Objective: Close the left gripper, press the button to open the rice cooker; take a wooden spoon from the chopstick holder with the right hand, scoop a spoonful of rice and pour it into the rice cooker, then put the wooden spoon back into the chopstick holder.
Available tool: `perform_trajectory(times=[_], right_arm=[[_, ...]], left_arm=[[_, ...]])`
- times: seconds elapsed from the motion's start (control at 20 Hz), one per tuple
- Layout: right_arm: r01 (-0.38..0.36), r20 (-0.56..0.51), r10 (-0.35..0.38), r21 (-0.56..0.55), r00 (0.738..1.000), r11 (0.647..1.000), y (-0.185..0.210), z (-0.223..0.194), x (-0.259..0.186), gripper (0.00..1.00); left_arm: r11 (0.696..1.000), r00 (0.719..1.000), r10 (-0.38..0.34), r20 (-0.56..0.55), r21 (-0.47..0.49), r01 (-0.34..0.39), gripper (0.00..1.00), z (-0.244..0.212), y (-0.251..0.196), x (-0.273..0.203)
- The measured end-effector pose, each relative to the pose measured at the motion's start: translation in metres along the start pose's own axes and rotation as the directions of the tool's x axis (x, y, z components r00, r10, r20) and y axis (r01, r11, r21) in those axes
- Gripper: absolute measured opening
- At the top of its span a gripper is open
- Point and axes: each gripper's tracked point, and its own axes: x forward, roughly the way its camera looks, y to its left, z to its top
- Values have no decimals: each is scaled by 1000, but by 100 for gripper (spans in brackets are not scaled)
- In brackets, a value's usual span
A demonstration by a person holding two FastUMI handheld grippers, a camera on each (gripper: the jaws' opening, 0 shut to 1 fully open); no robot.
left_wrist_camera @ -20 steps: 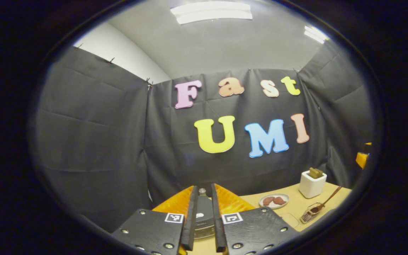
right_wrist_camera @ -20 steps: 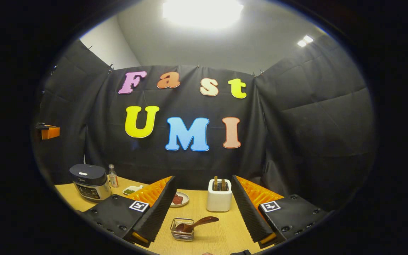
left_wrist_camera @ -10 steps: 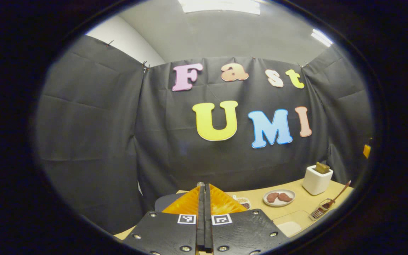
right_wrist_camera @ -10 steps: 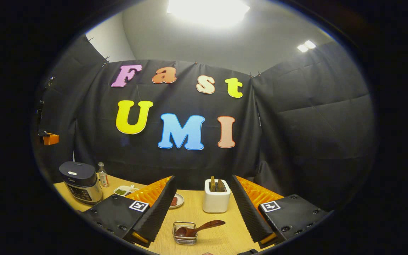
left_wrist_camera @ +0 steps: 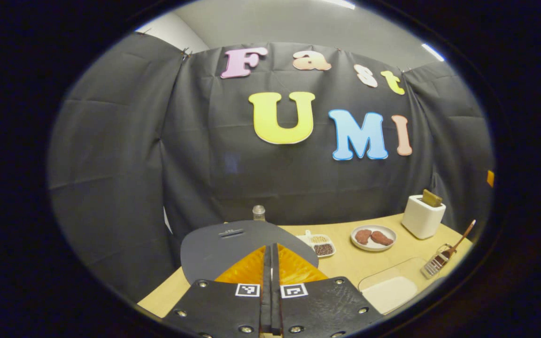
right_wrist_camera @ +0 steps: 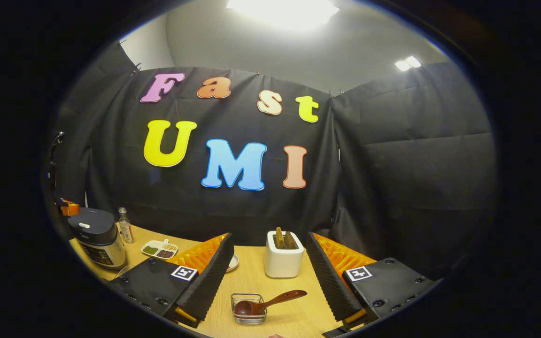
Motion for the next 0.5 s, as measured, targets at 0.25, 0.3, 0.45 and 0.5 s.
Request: perform_trajectory(times=[0.25, 0.3, 0.45, 0.5], right_arm=[[21, -14, -22, -3, 1000, 1000, 1, 0, 3, 97], [23, -15, -23, -9, 1000, 1000, 1, -1, 4, 99], [23, -22, -23, -24, 999, 999, 0, -2, 5, 97], [22, -23, -22, -24, 999, 999, 0, -1, 7, 97]], left_arm=[[1000, 998, -7, -65, -15, 6, 1, -35, -1, 14], [1000, 997, -5, -81, -12, 4, 1, -43, -1, 16], [998, 996, 16, -84, -62, -21, 2, -55, 2, 16], [994, 995, 17, -97, -107, -28, 2, -61, 3, 14]])
